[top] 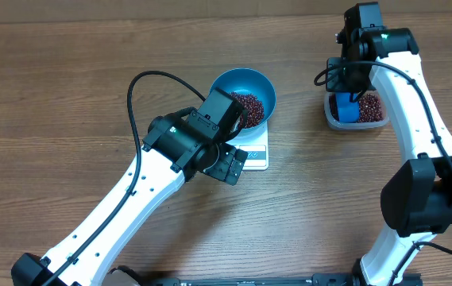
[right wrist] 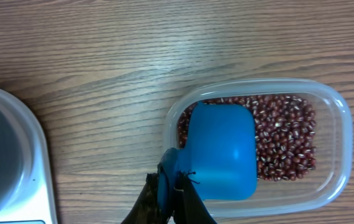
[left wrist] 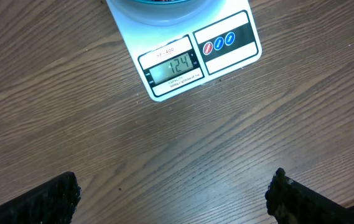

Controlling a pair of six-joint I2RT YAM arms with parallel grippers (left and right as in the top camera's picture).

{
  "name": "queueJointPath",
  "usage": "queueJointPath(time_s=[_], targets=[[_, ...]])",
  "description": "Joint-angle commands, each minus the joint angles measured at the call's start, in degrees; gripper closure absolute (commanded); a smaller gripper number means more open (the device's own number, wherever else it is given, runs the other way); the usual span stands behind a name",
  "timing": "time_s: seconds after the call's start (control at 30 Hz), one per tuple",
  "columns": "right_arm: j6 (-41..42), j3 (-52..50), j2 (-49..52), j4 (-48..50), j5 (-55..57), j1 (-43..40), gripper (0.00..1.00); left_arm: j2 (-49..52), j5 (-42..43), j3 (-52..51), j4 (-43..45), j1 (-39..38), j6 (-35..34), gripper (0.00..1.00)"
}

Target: Scoop item into bowl and weigh 150g on scale

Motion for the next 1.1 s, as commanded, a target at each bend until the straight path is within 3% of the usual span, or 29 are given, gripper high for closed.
queueJointPath(time_s=[0.0, 0.6, 1.07], targets=[[0.3, -0.5, -0.1, 0.4, -6.2, 0.5, 0.96, -0.2, -0.4, 1.1, 0.0, 0.0, -0.4, 0.0], [0.3, -0.4, -0.8, 0.2, -19.3, -7.5, 0.96, -0.2, -0.4, 1.1, 0.0, 0.0, -0.4, 0.0], [0.3, -0.4, -2.7, -0.1, -20.2, -10.7, 0.96, -0.2, -0.3, 1.1, 0.0, 0.0, -0.4, 0.0]])
